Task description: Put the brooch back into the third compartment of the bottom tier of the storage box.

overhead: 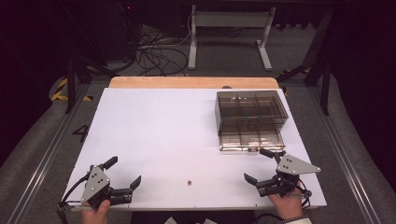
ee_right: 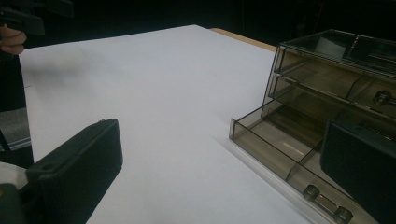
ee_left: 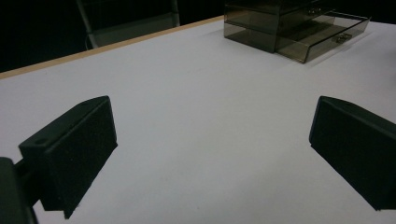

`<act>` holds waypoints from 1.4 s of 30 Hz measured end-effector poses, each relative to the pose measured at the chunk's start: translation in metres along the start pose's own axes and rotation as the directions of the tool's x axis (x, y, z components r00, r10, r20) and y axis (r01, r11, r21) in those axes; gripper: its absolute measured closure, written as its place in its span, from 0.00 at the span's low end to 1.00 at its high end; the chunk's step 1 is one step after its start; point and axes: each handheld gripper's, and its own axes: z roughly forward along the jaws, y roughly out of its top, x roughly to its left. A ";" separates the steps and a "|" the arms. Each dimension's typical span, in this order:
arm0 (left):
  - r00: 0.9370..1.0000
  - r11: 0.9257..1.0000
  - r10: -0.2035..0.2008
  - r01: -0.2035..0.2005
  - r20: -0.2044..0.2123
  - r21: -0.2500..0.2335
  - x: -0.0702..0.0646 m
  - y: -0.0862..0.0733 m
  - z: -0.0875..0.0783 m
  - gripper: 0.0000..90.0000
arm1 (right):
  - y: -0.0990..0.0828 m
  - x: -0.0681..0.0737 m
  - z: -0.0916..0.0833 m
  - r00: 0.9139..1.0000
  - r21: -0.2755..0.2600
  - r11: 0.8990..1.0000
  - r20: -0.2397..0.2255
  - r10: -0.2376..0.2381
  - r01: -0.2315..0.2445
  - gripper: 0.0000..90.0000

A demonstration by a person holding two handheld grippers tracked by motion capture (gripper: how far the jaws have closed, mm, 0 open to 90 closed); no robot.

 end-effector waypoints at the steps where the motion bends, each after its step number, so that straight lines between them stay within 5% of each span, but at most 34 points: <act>1: 1.000 1.000 0.000 0.000 0.000 0.000 0.000 0.000 0.000 0.02 | 0.000 0.000 0.000 1.000 0.000 1.000 0.000 0.000 0.000 0.00; 21: 1.000 1.000 0.026 -0.026 0.000 0.011 -0.003 0.001 0.000 0.02 | 0.004 0.001 0.001 1.000 0.009 1.000 -0.012 0.007 -0.007 0.01; 42: 0.999 0.999 0.042 -0.042 -0.005 0.013 -0.005 0.002 -0.001 0.02 | 0.034 0.005 0.036 0.996 0.049 0.999 -0.088 -0.012 0.016 0.02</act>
